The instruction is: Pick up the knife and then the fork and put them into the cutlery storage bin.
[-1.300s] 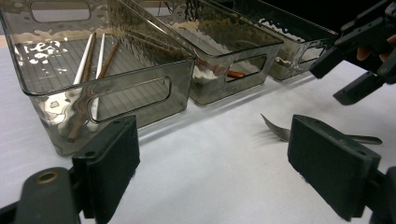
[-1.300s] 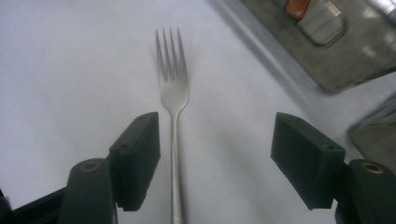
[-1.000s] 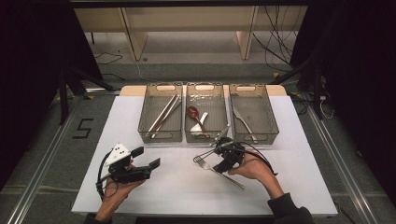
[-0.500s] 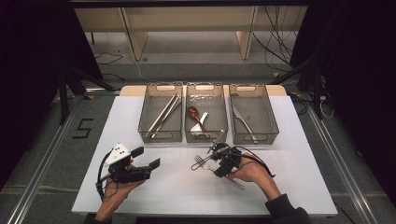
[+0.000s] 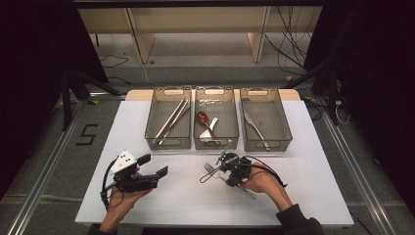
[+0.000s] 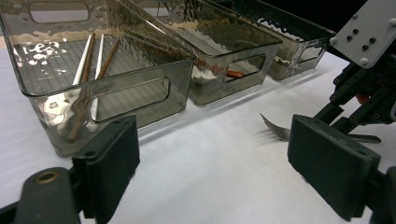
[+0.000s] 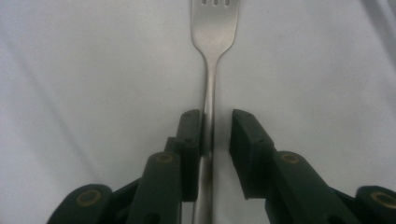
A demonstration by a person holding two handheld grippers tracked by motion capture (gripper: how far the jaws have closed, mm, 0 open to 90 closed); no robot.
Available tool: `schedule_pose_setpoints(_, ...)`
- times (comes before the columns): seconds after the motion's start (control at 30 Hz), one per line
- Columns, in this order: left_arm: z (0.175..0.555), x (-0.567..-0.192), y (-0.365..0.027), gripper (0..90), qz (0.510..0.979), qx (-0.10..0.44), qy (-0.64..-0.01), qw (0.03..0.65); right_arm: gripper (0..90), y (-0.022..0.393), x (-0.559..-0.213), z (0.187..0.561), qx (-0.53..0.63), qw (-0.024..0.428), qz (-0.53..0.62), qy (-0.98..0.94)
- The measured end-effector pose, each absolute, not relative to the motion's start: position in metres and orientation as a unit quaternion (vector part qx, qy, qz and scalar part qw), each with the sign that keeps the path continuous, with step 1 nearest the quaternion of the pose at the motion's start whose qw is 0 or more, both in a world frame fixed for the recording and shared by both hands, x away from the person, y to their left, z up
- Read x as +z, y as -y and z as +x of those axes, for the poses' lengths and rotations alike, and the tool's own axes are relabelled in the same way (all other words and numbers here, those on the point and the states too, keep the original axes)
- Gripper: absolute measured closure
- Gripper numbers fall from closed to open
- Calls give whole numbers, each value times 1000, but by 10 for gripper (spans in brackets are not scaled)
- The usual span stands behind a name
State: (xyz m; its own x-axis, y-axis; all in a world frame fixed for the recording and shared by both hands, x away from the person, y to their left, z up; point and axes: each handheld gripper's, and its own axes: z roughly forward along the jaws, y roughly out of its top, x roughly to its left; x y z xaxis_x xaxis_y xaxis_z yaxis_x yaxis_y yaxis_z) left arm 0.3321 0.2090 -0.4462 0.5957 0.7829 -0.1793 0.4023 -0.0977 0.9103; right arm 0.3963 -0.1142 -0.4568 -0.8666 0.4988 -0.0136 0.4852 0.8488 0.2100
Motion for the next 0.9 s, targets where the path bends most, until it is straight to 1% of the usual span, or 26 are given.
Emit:
schedule_pose_setpoints(0.5,332,-446,-208,164,719,181,-412,530,830,111,-457,395,96,26,262,-960)
schedule_pose_setpoints(0.9,332,-446,-209,164,719,181,-411,530,851,109,-456,394,89,32,251,-963)
